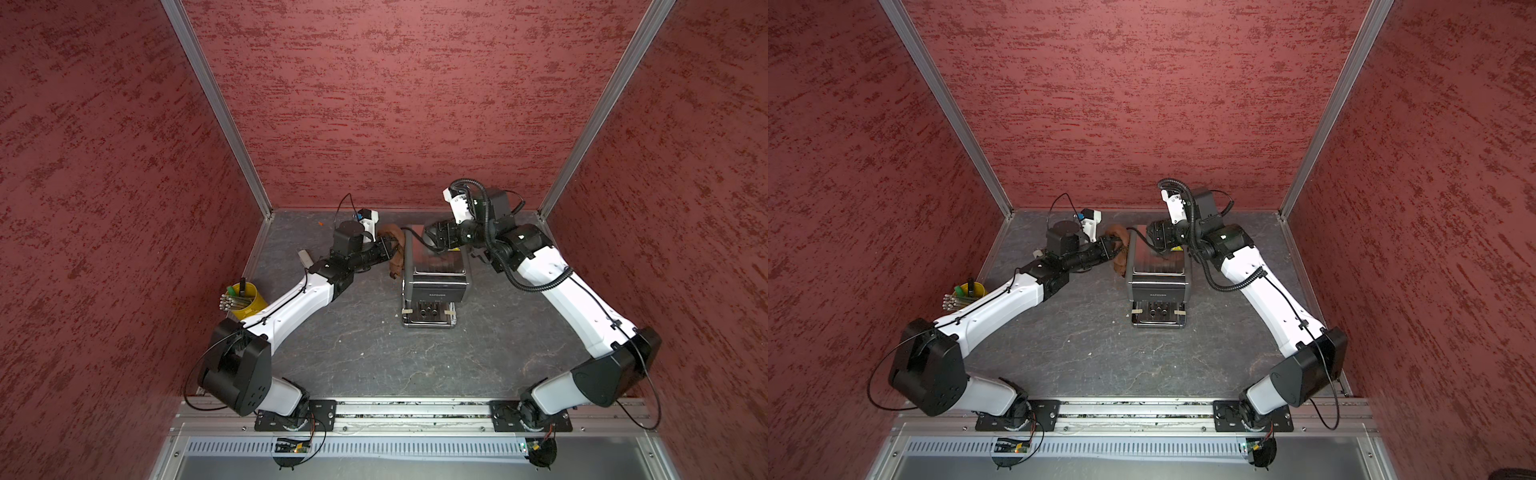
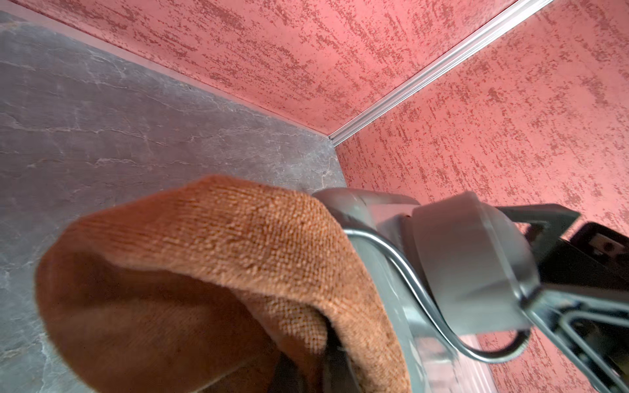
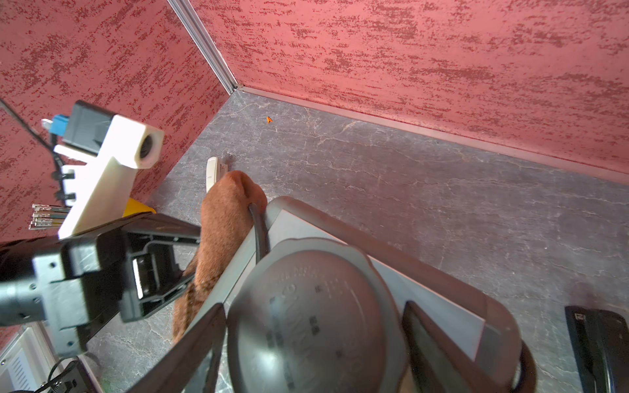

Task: Wipe the surface of a coffee machine
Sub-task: Wipe the dirt from the surface of the coffee machine.

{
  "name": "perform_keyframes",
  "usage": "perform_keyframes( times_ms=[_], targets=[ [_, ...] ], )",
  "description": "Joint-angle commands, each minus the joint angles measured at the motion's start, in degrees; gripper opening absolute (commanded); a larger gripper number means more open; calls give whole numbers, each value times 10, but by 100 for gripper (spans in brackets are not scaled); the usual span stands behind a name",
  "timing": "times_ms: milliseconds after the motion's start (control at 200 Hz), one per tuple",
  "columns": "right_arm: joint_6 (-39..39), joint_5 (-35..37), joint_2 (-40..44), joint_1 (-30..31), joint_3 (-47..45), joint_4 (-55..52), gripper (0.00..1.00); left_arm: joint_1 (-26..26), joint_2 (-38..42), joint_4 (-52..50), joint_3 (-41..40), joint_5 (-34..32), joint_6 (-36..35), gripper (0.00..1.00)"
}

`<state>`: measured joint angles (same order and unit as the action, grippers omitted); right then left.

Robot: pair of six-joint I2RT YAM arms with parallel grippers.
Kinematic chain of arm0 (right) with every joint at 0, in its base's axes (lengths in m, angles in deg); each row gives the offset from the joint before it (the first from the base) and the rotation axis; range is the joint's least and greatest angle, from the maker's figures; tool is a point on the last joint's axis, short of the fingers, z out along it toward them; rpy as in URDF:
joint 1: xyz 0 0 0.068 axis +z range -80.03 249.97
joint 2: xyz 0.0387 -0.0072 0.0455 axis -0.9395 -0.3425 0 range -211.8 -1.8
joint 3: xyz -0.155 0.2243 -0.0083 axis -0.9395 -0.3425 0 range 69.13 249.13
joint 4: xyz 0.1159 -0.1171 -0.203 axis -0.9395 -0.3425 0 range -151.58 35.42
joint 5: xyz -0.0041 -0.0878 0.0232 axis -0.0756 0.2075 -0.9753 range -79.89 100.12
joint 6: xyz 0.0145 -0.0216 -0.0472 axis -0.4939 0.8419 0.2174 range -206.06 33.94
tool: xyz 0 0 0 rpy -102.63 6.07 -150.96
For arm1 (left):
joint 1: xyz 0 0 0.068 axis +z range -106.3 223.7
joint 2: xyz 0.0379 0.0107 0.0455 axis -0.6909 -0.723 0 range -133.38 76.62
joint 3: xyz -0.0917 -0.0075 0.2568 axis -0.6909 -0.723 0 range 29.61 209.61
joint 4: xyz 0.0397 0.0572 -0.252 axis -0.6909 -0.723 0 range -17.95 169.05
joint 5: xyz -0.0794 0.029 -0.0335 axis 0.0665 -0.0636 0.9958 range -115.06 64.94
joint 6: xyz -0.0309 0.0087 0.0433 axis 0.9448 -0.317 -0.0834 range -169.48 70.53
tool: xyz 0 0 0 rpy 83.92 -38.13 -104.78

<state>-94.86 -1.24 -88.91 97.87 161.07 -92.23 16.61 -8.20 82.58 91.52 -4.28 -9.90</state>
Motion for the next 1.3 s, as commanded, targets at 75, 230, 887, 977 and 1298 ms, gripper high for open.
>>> perform_keyframes(
  times_ms=[75, 230, 887, 977, 1298],
  targets=[
    [-8, -35, -13, 10, -39, -22, 79, -14, -61, 36, 48, 48, -2, 0],
    [2, -36, -15, 10, -38, -33, 78, -27, -43, 30, 28, 53, 2, 0],
    [-7, -24, -16, 9, -26, -36, 78, -176, 178, 6, -136, -16, 73, 0],
    [-9, -26, -17, 10, -28, -37, 78, -179, 192, -6, -133, -19, 74, 0],
    [-9, -24, -15, 10, -31, -39, 78, -210, 237, -24, -143, -28, 98, 0]
  ],
)
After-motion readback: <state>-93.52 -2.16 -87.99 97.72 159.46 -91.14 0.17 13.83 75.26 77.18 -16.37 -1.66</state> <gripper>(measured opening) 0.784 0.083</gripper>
